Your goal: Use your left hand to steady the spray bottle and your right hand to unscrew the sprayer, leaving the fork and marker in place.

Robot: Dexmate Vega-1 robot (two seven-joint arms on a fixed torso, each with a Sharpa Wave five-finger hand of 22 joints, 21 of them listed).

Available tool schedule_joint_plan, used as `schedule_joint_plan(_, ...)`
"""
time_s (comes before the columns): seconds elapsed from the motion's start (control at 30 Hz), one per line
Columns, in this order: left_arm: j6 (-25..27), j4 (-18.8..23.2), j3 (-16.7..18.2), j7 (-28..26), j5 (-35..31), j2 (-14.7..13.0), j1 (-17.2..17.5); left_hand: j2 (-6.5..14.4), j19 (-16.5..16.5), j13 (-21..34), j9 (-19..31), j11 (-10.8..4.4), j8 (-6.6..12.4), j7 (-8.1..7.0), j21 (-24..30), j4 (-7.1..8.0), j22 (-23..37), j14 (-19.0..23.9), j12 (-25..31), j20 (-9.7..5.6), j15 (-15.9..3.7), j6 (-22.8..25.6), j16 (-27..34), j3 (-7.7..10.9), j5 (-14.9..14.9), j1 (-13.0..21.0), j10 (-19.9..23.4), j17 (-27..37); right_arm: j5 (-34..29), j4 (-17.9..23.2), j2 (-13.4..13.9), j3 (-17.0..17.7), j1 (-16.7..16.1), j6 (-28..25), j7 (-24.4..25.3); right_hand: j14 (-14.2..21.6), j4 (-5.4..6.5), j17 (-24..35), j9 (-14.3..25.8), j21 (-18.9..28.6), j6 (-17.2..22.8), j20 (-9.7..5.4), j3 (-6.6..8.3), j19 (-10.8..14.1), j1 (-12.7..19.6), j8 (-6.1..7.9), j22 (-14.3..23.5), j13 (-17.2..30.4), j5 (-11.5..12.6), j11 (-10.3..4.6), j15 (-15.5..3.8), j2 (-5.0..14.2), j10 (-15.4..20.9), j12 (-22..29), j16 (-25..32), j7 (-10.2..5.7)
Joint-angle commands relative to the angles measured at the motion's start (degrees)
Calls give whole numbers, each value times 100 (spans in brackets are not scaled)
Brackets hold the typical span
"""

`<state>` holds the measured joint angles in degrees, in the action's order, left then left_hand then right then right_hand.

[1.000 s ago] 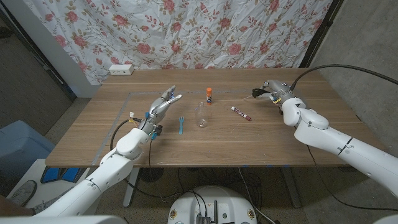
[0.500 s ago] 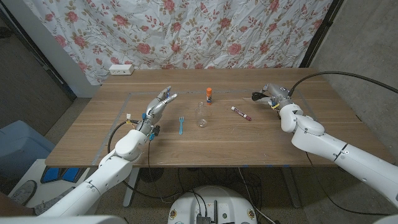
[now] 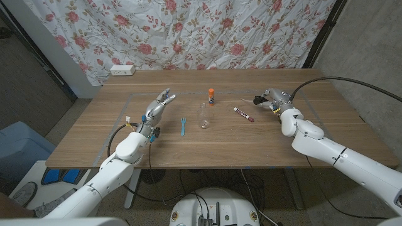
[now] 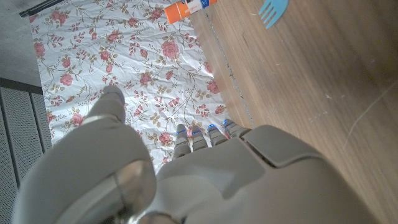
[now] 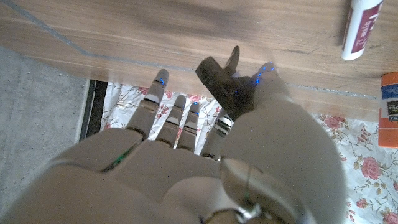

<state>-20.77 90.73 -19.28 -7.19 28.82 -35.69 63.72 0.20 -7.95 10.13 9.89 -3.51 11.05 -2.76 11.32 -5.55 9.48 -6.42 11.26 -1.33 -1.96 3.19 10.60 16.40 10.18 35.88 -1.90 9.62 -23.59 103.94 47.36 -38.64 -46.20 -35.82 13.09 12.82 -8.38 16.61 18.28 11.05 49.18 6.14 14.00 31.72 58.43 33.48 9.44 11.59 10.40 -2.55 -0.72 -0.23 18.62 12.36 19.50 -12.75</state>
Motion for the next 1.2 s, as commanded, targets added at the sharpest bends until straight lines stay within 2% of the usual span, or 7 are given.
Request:
schedule_joint_plan(0.03, 72, -99, 21, -88, 16, 48, 24, 94, 38, -3, 8, -26, 10, 11, 14, 14, 30, 18, 41, -5, -16, 58, 11, 59, 1, -13, 30, 8, 67, -115, -120, -78, 72, -34, -11, 31, 2, 15, -22, 42, -112, -5, -35, 56, -76, -76, 26, 20, -14, 53, 11, -6, -28, 1, 15, 24)
schedule_joint_plan(0.33, 133, -89, 22, -112, 61, 45, 67, 151, 74, -3, 8, -23, 1, 15, 16, 14, 30, 35, 41, -38, -22, 79, 4, 71, 2, -48, 56, 7, 126, -103, -146, -94, 81, -118, -15, -11, 9, 28, -72, 25, -278, -5, -68, 57, -132, -156, 28, 24, -10, 65, 47, -39, -115, -39, -1, 31)
schedule_joint_plan(0.63, 136, -26, 53, -159, 72, 21, 147, 192, 96, -2, 8, -15, -7, 18, 13, 11, 30, 60, 44, -49, -26, 93, 4, 78, 2, -76, 83, 6, 208, -35, -116, -66, 57, -104, 4, -135, 15, 58, -182, -2, -788, 35, -144, 39, -255, -392, 30, 32, 10, 131, 137, -146, -337, -111, -55, 35)
schedule_joint_plan(0.8, 107, -25, 55, -162, 80, 33, 179, 213, 110, -2, 8, -9, -11, 19, 13, 8, 29, 67, 42, -45, -34, 97, 0, 82, 2, -91, 90, 5, 275, 36, -62, -37, 57, -124, -68, -271, 46, 68, -252, -15, -1325, 76, -234, 12, -437, -625, 31, 39, 38, 209, 230, -267, -529, -138, -132, 85)
schedule_joint_plan(0.97, 92, -13, 63, -165, 84, 28, 210, 233, 118, -2, 8, -13, -14, 24, 10, 4, 29, 77, 39, -45, -35, 106, -1, 86, 3, -104, 94, 5, 354, 89, -48, -8, 60, -174, -120, -420, 104, 70, -308, -36, -1904, 101, -315, -74, -673, -875, 32, 44, 94, 302, 343, -340, -806, -171, -226, 231)
schedule_joint_plan(1.03, 89, -8, 68, -166, 87, 23, 222, 240, 119, -2, 8, -12, -16, 25, 8, 3, 29, 79, 37, -45, -37, 105, -2, 88, 3, -109, 94, 4, 401, 112, -36, 8, 59, -179, -152, -513, 156, 65, -349, -43, -2361, 135, -391, -134, -886, -1086, 31, 46, 143, 365, 421, -405, -954, -165, -293, 368)
schedule_joint_plan(1.2, 68, -17, 76, -156, 93, 23, 233, 260, 123, -2, 8, -18, -21, 31, 4, -2, 29, 79, 36, -40, -34, 106, -8, 92, 3, -123, 103, 4, 465, 151, 24, 17, 72, -148, -218, -639, 237, 54, -401, -53, -2842, 194, -500, -232, -1190, -1331, 30, 46, 239, 428, 522, -480, -1157, -159, -383, 575)
